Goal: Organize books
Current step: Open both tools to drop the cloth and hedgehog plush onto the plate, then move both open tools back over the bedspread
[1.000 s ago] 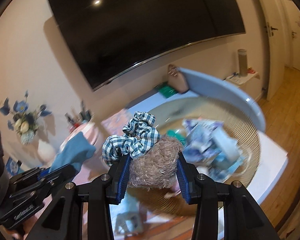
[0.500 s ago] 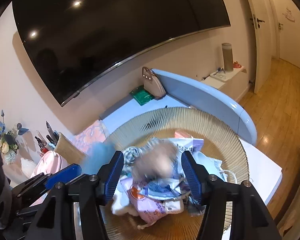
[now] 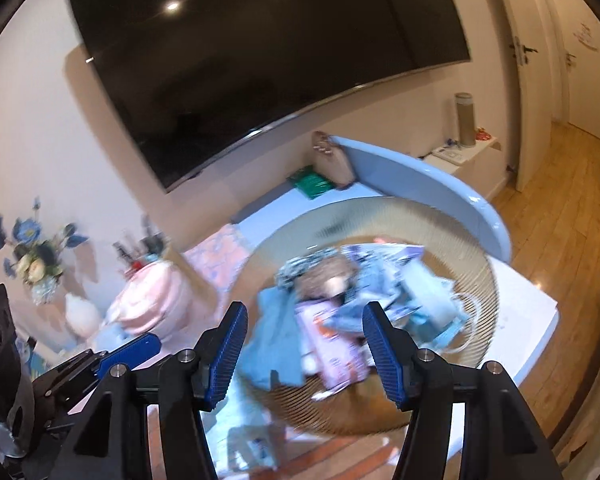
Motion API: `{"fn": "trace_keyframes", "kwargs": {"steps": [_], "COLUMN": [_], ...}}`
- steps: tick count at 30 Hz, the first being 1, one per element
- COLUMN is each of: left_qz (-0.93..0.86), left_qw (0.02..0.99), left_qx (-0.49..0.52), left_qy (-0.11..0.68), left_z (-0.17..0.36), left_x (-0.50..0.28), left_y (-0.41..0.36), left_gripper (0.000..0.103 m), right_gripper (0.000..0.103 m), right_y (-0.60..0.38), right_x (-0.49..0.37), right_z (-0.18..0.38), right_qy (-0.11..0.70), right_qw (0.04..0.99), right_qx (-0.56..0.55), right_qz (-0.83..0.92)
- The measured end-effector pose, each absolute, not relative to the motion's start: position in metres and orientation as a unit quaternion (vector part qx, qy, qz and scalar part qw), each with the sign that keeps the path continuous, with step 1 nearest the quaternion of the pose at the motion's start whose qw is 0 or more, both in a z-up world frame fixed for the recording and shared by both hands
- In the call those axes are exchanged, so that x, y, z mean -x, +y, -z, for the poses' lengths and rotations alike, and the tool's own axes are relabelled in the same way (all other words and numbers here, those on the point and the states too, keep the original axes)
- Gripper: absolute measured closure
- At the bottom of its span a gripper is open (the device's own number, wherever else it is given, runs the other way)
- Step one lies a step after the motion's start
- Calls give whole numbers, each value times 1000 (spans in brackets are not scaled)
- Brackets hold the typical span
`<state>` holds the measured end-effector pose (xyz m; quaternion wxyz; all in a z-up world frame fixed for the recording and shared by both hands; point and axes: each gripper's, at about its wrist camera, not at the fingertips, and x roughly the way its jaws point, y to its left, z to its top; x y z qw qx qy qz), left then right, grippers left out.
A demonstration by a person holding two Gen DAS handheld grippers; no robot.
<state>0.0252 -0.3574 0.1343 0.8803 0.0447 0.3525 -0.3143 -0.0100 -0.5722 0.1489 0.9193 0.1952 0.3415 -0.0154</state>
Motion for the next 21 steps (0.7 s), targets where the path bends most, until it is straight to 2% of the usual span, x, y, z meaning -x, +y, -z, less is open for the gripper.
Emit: {"fn": "trace_keyframes", "kwargs": {"steps": [4, 6, 8, 16, 21], "left_qz": [289, 274, 256, 163, 101], "left_qw": [892, 898, 906, 940, 947], "left_qx": [-31, -13, 8, 24, 86], "left_qy": [347, 345, 337, 297, 294], "left_z": [-140, -142, -145, -155, -151], "left_x": [-10, -4, 2, 34, 44], "left_y": [-320, -298, -274, -170, -89], "left_gripper": [62, 55, 20, 19, 19], "right_gripper": [45, 45, 45, 43, 42], "right_y": [-531, -508, -487, -389, -329], "right_x": [19, 23, 24, 29, 33], "right_z": [-160, -165, -167, -171, -164], "right_qy": [347, 350, 353, 359, 368], "right_qw": [922, 923, 923, 916, 907], "right_qx": [-172, -157, -145, -102, -69], "right_qz": [-24, -43, -59, -145, -194]}}
